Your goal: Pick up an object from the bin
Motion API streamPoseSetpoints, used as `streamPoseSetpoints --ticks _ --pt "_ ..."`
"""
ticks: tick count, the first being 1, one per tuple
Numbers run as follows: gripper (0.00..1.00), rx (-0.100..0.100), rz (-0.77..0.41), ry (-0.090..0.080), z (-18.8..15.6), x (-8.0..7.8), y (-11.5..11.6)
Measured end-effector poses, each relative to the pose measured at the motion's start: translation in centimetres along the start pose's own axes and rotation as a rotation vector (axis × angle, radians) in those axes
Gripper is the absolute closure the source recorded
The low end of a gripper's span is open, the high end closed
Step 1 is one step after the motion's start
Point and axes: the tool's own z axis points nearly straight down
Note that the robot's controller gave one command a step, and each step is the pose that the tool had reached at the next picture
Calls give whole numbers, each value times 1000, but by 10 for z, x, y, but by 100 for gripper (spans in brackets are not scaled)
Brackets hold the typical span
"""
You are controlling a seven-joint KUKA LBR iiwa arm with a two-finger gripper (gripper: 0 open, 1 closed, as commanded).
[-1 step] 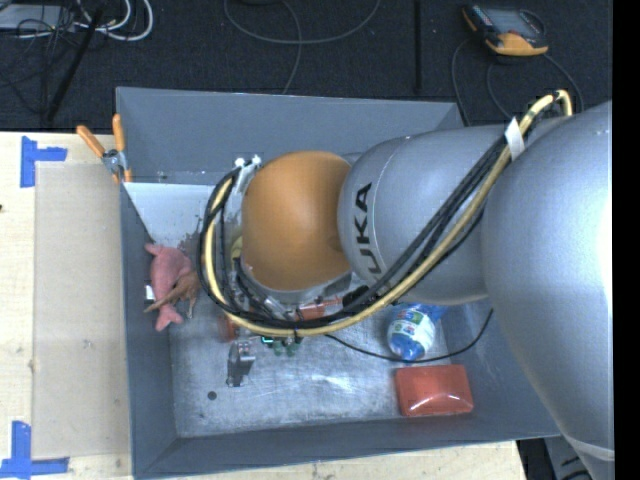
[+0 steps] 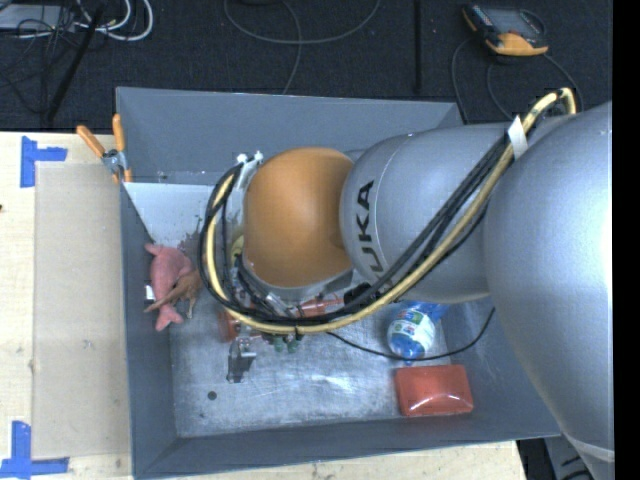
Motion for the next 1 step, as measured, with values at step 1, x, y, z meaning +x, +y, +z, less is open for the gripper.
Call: streamPoseSetpoints --ticks 1 --pt "0 -2 -96 -7 51 -52 -58"
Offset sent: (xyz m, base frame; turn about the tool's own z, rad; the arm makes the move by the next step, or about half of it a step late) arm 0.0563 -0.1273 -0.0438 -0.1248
